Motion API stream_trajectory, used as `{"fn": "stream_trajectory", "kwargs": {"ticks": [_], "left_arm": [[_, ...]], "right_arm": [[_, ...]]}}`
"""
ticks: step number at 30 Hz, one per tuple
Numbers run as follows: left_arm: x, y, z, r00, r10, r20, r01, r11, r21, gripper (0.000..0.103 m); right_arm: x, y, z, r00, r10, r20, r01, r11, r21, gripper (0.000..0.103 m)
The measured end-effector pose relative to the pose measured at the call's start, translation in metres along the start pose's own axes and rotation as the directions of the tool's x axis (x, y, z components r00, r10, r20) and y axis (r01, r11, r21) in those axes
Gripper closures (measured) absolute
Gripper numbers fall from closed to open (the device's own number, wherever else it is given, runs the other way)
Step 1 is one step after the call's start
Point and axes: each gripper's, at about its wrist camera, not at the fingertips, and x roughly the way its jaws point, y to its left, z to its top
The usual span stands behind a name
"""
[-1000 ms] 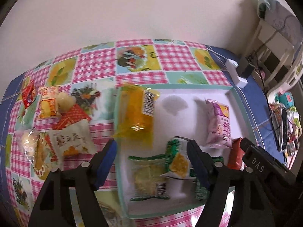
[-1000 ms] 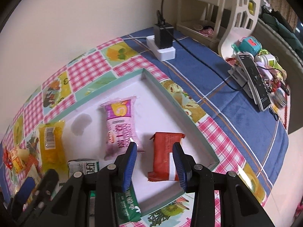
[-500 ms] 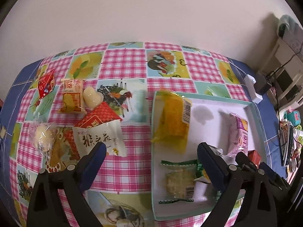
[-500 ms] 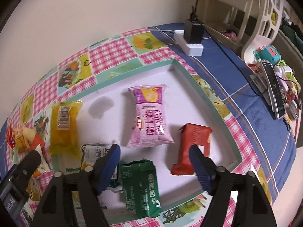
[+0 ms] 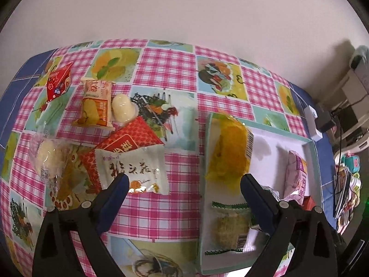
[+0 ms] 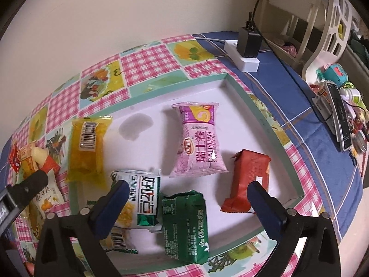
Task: Organize snacks
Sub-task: 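Move both tools back over the remaining snack pile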
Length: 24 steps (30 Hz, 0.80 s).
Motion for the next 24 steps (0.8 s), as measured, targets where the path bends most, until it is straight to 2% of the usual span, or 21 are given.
{"fn": "stream_trajectory", "kwargs": {"ticks": [5, 11, 16, 24], "left_arm": [[0.004, 0.015, 0.005, 0.999, -0.052, -0.006, 0.052, 0.998, -0.045, 0.006], [0.004, 0.023, 0.010, 0.996, -0.084, -0.006, 0.084, 0.996, -0.021, 0.006], [-0.002, 0.029, 0.015, 0.998, -0.065, 0.007, 0.065, 0.998, 0.012, 0.006], [-0.018, 0.074, 0.027, 0.998, -0.030, 0.057, 0.033, 0.998, -0.047, 0.006]], "right_arm": [[-0.005, 0.006, 0.000, 1.000, 0.018, 0.023, -0.017, 1.000, -0.004, 0.000], [-0.009, 0.023, -0.002, 0.999, 0.035, 0.036, -0.034, 0.999, -0.032, 0.000], [-0.014, 0.043, -0.003, 0.998, 0.053, 0.040, -0.051, 0.996, -0.071, 0.000], [-0.027, 0.086, -0.002, 0.990, 0.115, 0.076, -0.104, 0.985, -0.137, 0.000]]}}
